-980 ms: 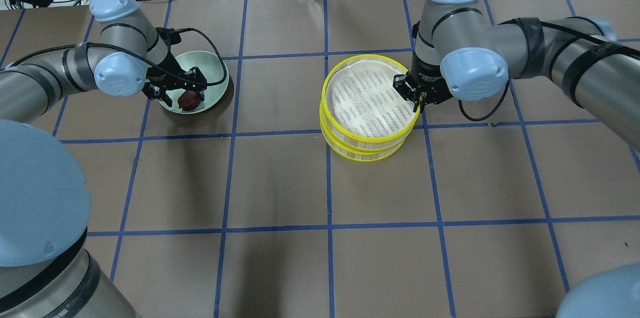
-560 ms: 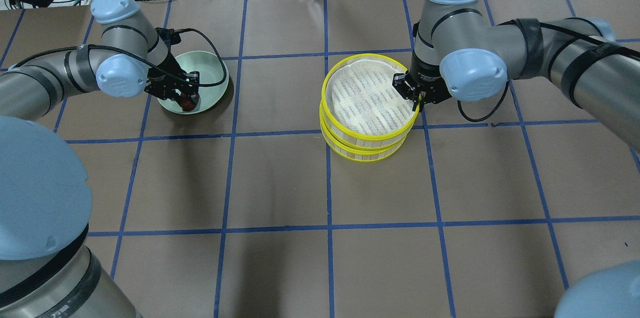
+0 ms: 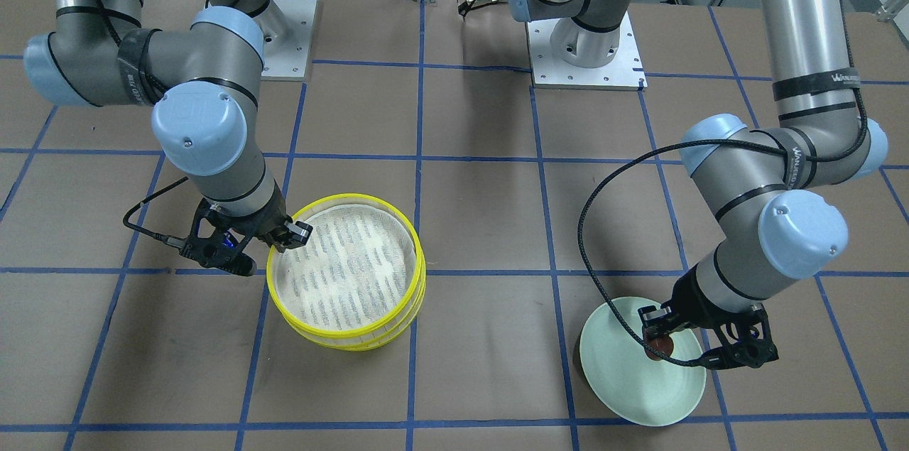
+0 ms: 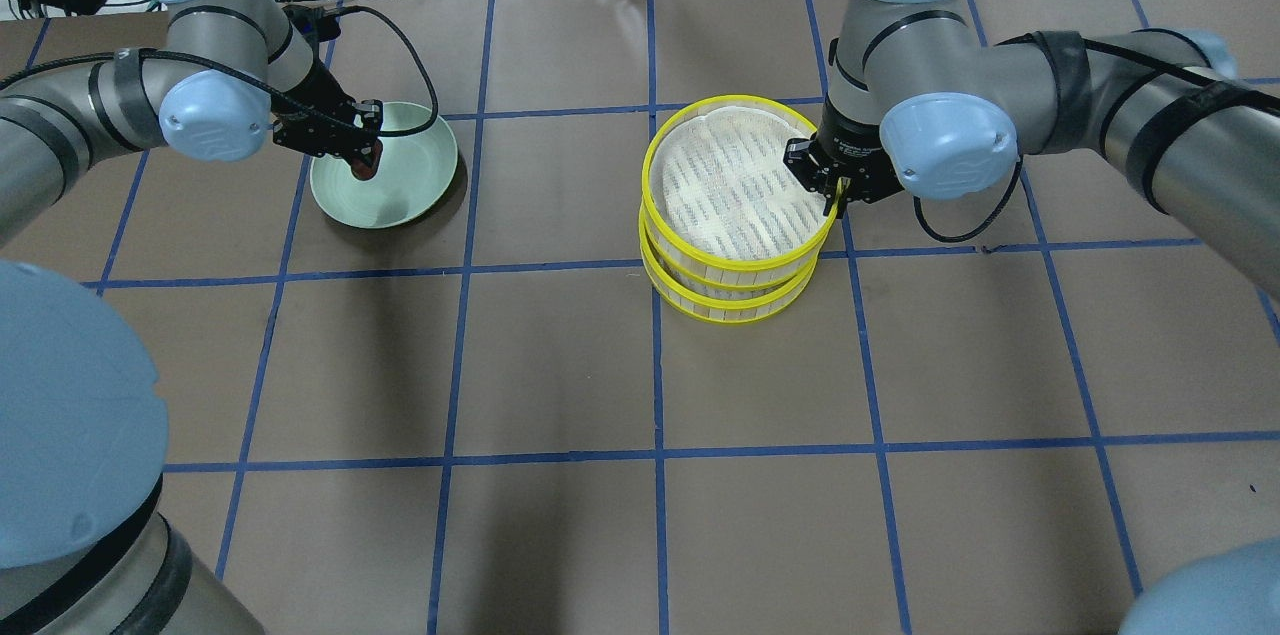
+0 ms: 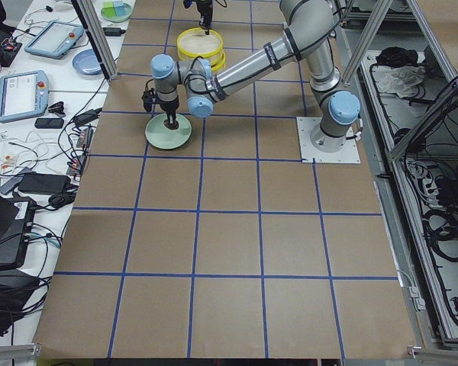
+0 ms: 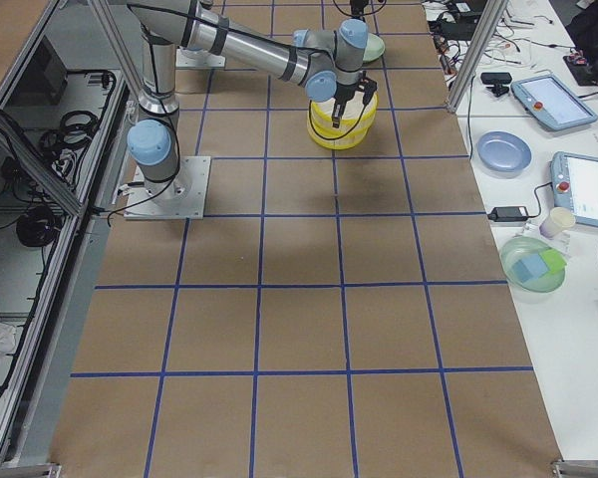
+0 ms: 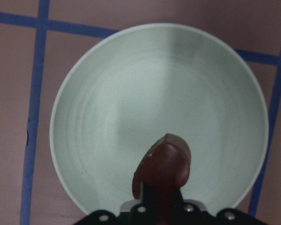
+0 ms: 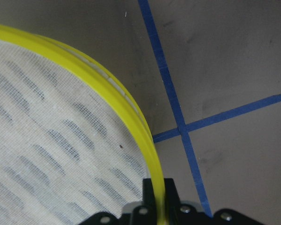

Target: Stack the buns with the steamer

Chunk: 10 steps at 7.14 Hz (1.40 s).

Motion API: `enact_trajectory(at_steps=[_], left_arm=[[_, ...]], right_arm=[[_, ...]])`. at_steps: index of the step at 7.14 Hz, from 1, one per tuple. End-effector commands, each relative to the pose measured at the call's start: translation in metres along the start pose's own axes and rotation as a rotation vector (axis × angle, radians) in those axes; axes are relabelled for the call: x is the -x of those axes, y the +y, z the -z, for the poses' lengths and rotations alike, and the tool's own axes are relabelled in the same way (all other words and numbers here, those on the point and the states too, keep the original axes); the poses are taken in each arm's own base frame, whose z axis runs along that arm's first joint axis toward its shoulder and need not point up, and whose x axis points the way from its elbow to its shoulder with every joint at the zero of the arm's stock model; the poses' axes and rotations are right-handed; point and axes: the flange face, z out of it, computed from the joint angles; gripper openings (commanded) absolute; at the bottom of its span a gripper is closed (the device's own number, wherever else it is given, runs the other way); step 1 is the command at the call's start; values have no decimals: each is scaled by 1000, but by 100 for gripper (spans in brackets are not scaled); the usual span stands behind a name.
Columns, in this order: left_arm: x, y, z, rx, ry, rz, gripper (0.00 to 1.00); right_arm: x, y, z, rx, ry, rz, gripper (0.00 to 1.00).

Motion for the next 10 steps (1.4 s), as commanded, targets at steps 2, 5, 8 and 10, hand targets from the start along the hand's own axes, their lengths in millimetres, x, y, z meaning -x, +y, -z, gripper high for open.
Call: enact_trajectory(at_steps=[2,5,8,10], left_arm=[[-19,7,48,-71,21,86,0],[-37,17,74,-96,28,146,0],[-38,18,72,-90,32,154,0],[-41,18,73,-93,35,162,0]], right_arm=[[11,9,-3,5,17,37,0],[10,8,0,-7,22,41,0],[7,7,-6,6,28,37,0],[5,7,-6,-4,51,36,0]])
